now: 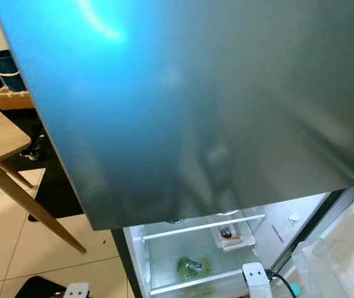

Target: Restocking fridge

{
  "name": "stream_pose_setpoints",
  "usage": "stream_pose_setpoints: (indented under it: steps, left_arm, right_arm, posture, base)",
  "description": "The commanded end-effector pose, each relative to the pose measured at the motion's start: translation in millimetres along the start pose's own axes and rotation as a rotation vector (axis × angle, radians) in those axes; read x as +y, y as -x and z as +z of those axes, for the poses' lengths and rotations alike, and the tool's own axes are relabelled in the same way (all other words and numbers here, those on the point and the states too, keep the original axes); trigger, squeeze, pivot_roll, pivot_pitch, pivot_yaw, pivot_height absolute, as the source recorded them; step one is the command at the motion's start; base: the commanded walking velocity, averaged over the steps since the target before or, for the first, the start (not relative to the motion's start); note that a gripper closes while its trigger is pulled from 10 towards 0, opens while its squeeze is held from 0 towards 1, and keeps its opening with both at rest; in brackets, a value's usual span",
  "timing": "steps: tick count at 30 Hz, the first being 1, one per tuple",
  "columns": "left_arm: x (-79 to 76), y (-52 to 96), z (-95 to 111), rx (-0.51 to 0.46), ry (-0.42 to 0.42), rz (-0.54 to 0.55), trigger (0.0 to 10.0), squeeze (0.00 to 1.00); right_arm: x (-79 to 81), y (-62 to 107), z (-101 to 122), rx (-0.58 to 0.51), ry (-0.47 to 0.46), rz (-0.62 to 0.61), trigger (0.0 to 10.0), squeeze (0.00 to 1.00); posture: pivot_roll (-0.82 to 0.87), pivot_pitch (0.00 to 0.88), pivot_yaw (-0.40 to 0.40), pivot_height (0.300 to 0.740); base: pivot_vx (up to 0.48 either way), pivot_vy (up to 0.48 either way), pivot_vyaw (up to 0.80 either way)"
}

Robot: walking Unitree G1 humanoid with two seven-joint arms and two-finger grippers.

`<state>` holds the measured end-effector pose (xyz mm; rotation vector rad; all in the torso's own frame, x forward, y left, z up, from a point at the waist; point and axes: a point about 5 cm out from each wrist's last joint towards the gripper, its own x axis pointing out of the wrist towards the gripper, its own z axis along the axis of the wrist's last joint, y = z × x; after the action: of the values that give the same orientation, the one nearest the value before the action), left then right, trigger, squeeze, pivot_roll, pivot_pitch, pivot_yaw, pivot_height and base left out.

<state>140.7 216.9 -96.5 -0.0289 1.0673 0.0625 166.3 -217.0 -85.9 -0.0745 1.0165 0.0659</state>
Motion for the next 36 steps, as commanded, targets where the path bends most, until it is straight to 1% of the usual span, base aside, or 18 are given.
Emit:
stream_pose_setpoints:
  steps: [1, 2, 5, 8, 9, 11, 12, 15, 17, 19, 20, 21, 24, 26, 27, 29, 33, 36]
  left_arm:
    - [1.4, 1.0, -6, 0.031, -0.018, -0.004, 10.0, 0.00]
    - [-0.7, 0.6, -6, 0.029, -0.020, -0.007, 10.0, 0.00]
    - [-6.4, -0.5, -6, 0.029, -0.015, -0.012, 10.0, 0.00]
    - [-11.6, -1.7, -2, 0.018, -0.005, -0.030, 10.0, 0.00]
    - [-18.0, -2.8, 1, 0.011, -0.037, -0.049, 10.0, 0.00]
    - [-19.6, -3.1, 1, 0.010, -0.043, -0.053, 10.0, 0.00]
    - [-21.3, -3.2, 1, 0.014, -0.041, -0.060, 10.0, 0.00]
    - [-20.3, -3.3, 2, 0.017, -0.056, -0.060, 10.0, 0.00]
    - [-18.8, -3.4, 4, 0.013, -0.057, -0.060, 10.0, 0.00]
    - [-15.2, -3.6, 8, -0.003, -0.047, -0.042, 10.0, 0.00]
    - [-15.2, -3.6, 8, -0.003, -0.047, -0.042, 10.0, 0.00]
    - [-14.0, -3.2, 7, -0.004, -0.036, -0.040, 10.0, 0.00]
    - [-14.3, -2.4, 2, 0.011, -0.050, -0.046, 10.0, 0.00]
    - [-13.4, -1.2, -6, 0.028, -0.036, -0.039, 10.0, 0.00]
    - [-13.4, -1.2, -6, 0.028, -0.036, -0.039, 10.0, 0.00]
    - [-13.4, 0.0, -12, 0.041, -0.023, -0.037, 10.0, 0.00]
    - [-18.3, 0.9, -20, 0.056, -0.024, -0.054, 10.0, 0.00]
    - [-19.1, 1.0, -20, 0.058, -0.028, -0.058, 10.0, 0.00]
  right_arm:
    - [0.1, 1.8, -12, 0.036, -0.001, -0.010, 10.0, 0.00]
    - [-1.2, 2.2, -13, 0.038, -0.011, -0.016, 10.0, 0.00]
    - [-2.7, 3.3, -17, 0.054, 0.005, -0.025, 10.0, 0.00]
    - [-3.6, 3.1, -14, 0.047, 0.015, -0.012, 10.0, 0.00]
    - [-9.6, 3.6, -9, 0.033, 0.041, -0.022, 10.0, 0.00]
    - [-12.4, 3.9, -8, 0.028, 0.040, -0.030, 10.0, 0.00]
    - [-16.5, 4.7, -7, 0.022, 0.019, -0.038, 10.0, 0.00]
    - [-20.8, 5.7, -8, 0.033, 0.012, -0.059, 10.0, 0.00]
    - [-20.7, 5.5, -7, 0.031, 0.003, -0.056, 10.0, 0.00]
    - [-19.1, 4.6, -4, 0.029, 0.035, -0.050, 10.0, 0.00]
    - [-19.1, 4.6, -4, 0.029, 0.035, -0.050, 10.0, 0.00]
    - [-16.8, 3.5, -2, 0.023, 0.030, -0.053, 10.0, 0.00]
    - [-13.7, 2.4, 1, 0.015, 0.017, -0.047, 10.0, 0.00]
    - [-10.2, 1.2, 3, 0.009, 0.024, -0.038, 10.0, 0.00]
    - [-10.2, 1.2, 3, 0.009, 0.024, -0.038, 10.0, 0.00]
    - [-7.8, 1.2, 0, 0.020, 0.049, -0.026, 10.0, 0.00]
    - [-10.9, 2.9, -6, 0.036, 0.053, -0.032, 10.0, 0.00]
    - [-11.7, 3.3, -7, 0.039, 0.052, -0.034, 10.0, 0.00]
  posture:
    - [0.00, 0.000, 0.003, 0.740]
    - [0.00, 0.000, 0.003, 0.740]
    - [0.00, 0.000, -0.004, 0.740]
    - [-0.03, 0.000, 0.004, 0.740]
    - [-0.03, 0.000, -0.002, 0.740]
    - [-0.03, 0.000, -0.003, 0.740]
    - [-0.03, 0.000, 0.002, 0.740]
    - [-0.02, 0.000, -0.019, 0.740]
    - [-0.02, 0.000, -0.019, 0.740]
    - [0.00, 0.000, -0.013, 0.740]
    - [0.00, 0.000, -0.013, 0.740]
    - [-0.01, 0.000, -0.004, 0.740]
    - [0.00, 0.000, -0.004, 0.740]
    - [0.00, 0.000, -0.009, 0.740]
    - [0.00, 0.000, -0.009, 0.740]
    - [0.00, 0.000, -0.012, 0.740]
    - [0.00, 0.000, -0.016, 0.740]
    - [0.00, 0.000, -0.020, 0.740]
  base:
    - [0.000, 0.000, 0.00]
    - [0.000, 0.000, 0.00]
    - [0.000, 0.000, 0.00]
    - [0.000, 0.000, 0.00]
    - [0.000, 0.000, 0.00]
    - [0.000, 0.000, 0.00]
    - [0.000, 0.000, 0.00]
    - [0.000, 0.000, 0.00]
    - [0.000, 0.000, 0.00]
    - [0.000, 0.000, 0.00]
    - [0.000, 0.000, 0.00]
    - [0.000, 0.000, 0.00]
    - [0.000, 0.000, 0.00]
    - [0.000, 0.000, 0.00]
    - [0.000, 0.000, 0.00]
    - [0.000, 0.000, 0.00]
    - [0.000, 0.000, 0.00]
    - [0.000, 0.000, 0.00]
